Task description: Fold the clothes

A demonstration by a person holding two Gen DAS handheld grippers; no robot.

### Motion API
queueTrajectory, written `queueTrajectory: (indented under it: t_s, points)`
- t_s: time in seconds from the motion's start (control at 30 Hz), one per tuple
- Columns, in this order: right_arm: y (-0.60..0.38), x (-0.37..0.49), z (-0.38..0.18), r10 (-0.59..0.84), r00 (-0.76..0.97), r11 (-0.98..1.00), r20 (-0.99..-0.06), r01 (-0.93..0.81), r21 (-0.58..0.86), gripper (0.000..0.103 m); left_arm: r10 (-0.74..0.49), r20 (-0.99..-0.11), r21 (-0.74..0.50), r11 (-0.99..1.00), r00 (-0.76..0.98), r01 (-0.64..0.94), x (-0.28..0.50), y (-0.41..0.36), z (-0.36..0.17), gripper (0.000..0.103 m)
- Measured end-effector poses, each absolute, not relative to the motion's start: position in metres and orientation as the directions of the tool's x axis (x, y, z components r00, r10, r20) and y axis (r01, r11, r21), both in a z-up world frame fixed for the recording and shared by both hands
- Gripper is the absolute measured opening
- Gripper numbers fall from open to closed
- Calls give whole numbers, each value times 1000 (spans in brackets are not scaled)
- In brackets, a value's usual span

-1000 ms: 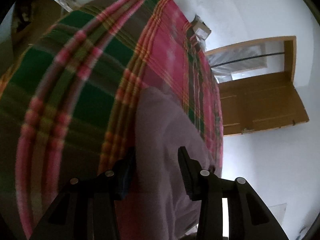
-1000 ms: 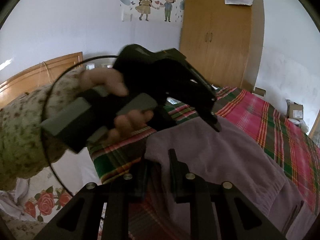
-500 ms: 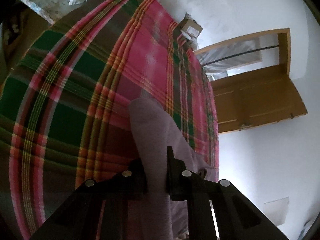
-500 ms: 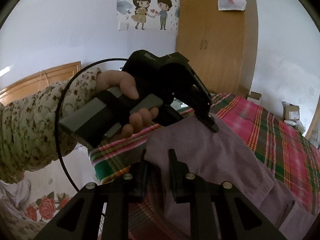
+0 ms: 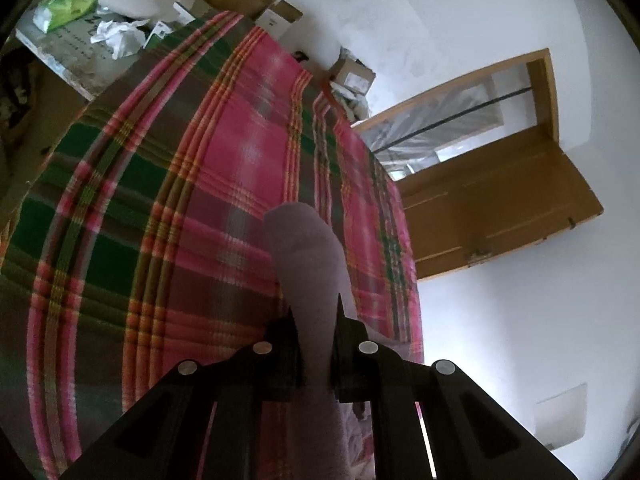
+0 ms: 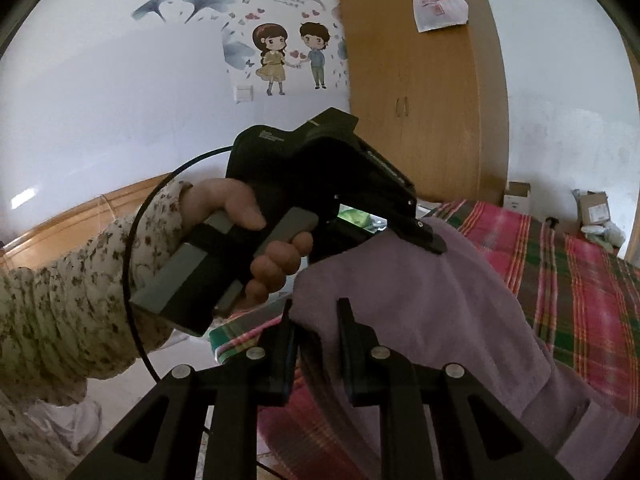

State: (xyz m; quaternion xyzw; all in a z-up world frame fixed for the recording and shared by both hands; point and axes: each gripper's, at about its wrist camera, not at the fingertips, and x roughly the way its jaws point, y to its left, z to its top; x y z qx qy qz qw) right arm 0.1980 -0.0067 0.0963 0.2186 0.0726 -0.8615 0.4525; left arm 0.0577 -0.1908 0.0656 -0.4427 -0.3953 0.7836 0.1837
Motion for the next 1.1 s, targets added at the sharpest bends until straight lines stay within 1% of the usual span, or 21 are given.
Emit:
queueTrajectory:
  t_s: [0.17, 0.47, 0.83, 1.1]
  points:
    - [4, 196, 94, -748, -503, -593, -433, 800, 96, 19, 634, -562, -773, -632, -532, 63, 51, -178, 68, 11]
    - [36, 203, 105, -735, -569, -640, -369, 761, 102, 19, 650, -549, -756, -654, -526, -20, 44, -142, 98, 11]
    - [86, 212, 125, -667, -678, -735, -308, 667, 123, 19, 710, -527, -760, -639, -467, -116, 25, -86, 122, 11]
    - [124, 213, 128, -602, -742, -796, -293, 585, 155, 19, 753, -520, -763, -622, -404, -178, 13, -35, 124, 11]
